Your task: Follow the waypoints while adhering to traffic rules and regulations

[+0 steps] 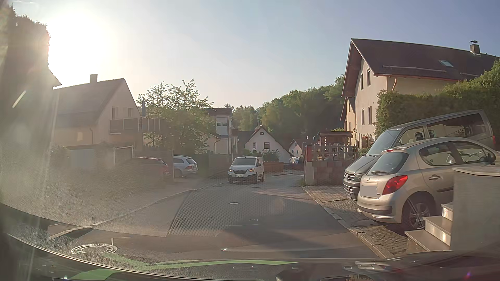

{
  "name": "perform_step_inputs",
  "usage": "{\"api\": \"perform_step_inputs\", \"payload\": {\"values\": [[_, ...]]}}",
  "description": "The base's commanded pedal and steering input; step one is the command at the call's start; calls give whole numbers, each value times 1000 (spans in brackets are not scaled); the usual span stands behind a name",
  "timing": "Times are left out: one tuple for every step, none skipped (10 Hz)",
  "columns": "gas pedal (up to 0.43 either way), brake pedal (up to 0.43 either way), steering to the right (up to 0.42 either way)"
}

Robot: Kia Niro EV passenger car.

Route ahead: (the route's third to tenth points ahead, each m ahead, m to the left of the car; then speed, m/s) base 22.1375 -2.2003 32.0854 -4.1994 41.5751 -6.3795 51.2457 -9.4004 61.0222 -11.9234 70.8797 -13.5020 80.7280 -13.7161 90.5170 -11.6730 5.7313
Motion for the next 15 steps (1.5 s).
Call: {"api": "perform_step_inputs", "payload": {"values": [[0, 177, 4], [0, 177, 4], [0, 177, 5], [0, 177, 8], [0, 177, 13], [0, 177, 19], [0, 177, 23], [0, 177, 23], [0, 177, 17], [0, 171, 14], [0, 171, 11], [0, 177, 4], [0, 183, 0], [0, 183, -1], [0, 177, -1]]}}
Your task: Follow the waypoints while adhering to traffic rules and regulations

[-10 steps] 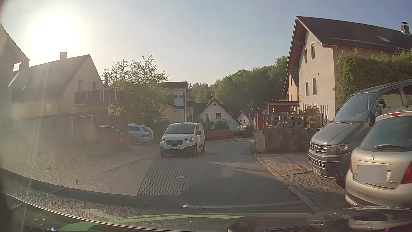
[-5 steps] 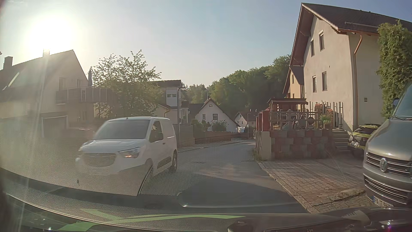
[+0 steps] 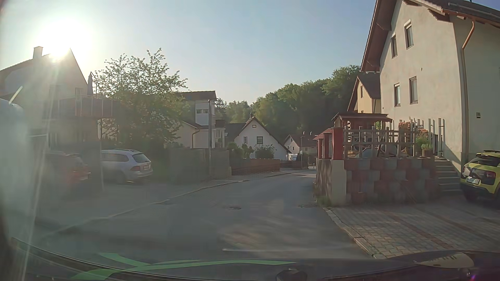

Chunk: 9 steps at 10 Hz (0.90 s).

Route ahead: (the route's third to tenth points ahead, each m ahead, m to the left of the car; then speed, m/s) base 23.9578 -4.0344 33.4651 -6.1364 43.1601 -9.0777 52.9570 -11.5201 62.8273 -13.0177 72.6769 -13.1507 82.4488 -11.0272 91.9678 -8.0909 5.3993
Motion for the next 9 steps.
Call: {"api": "perform_step_inputs", "payload": {"values": [[0, 177, -1], [0, 177, -1], [0, 177, 0], [0, 171, -1], [0, 165, 0], [0, 159, 0], [0, 152, 1], [0, 152, 2], [0, 152, 4]]}}
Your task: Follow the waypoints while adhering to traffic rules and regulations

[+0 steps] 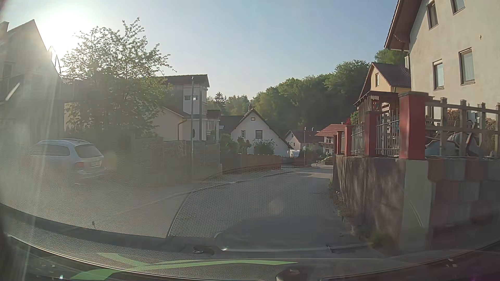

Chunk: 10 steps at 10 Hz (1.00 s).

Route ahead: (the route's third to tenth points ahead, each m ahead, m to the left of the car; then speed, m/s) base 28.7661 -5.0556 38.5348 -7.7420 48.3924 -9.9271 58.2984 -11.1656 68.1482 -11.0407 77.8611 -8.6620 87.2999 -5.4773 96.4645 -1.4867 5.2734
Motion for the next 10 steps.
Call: {"api": "perform_step_inputs", "payload": {"values": [[0, 152, 9], [0, 146, 18], [0, 140, 25], [0, 128, 32], [0, 116, 38], [0, 91, 43], [0, 61, 49], [0, 55, 56], [0, 55, 64], [0, 49, 67]]}}
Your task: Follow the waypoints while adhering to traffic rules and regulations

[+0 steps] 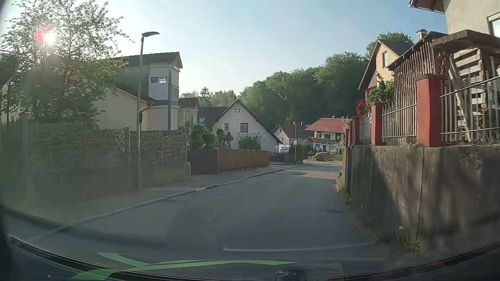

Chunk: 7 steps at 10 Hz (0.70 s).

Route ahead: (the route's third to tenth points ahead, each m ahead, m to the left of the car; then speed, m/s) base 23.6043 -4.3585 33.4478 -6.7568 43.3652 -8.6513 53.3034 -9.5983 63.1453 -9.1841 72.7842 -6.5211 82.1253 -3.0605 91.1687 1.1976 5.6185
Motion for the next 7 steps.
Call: {"api": "perform_step_inputs", "payload": {"values": [[0, 55, 68], [0, 55, 68], [0, 55, 68], [0, 55, 66], [0, 61, 58], [0, 55, 51], [0, 55, 47]]}}
